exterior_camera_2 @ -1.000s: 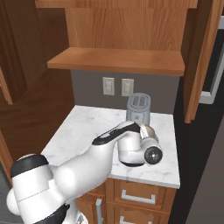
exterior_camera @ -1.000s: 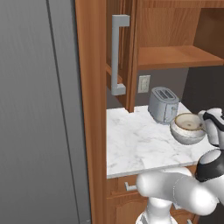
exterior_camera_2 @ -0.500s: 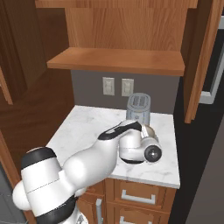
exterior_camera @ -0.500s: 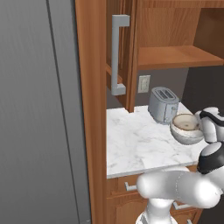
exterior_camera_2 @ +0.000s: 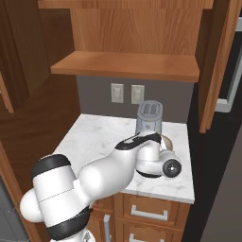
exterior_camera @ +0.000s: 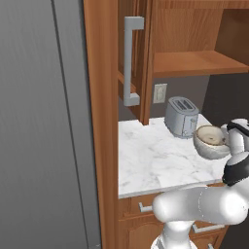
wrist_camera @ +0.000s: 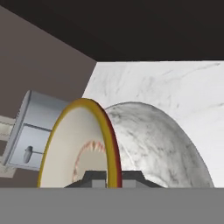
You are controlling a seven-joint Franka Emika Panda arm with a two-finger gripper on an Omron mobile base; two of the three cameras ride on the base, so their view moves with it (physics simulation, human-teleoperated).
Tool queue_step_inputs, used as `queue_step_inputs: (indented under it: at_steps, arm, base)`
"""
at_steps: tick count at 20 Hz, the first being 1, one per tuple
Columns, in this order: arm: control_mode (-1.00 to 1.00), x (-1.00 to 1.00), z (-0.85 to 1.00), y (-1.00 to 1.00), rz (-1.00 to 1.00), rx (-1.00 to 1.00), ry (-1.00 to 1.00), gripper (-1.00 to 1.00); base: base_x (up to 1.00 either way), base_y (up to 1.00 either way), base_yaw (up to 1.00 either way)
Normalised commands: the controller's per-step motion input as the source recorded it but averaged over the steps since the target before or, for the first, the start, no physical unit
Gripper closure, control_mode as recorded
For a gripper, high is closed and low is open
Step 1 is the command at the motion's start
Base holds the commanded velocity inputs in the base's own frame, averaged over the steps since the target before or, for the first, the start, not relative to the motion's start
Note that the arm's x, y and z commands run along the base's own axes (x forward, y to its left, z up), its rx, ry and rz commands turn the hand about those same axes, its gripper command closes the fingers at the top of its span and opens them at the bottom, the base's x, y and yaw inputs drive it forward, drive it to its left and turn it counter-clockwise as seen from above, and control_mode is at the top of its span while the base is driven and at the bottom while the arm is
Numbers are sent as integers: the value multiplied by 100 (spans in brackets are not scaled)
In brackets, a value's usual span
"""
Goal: Pick up the bowls on the counter and stack them on top of one another in the open cabinet. Place the smaller bowl on top of the larger bowl.
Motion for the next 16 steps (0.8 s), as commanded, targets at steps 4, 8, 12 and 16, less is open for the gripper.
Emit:
queue_step_inputs:
  at_steps: [4, 8, 12, 16]
  arm:
    - [-100, 0, 0, 0, 0, 0, 0, 100]
    - [-100, 0, 11, 8, -3, 0, 0, 100]
    - [-100, 0, 25, 19, -8, -1, 0, 100]
    - [-100, -12, 1, 0, 0, -1, 0, 100]
  base:
    - [0, 0, 0]
    - [0, 0, 0]
    - [0, 0, 0]
    - [0, 0, 0]
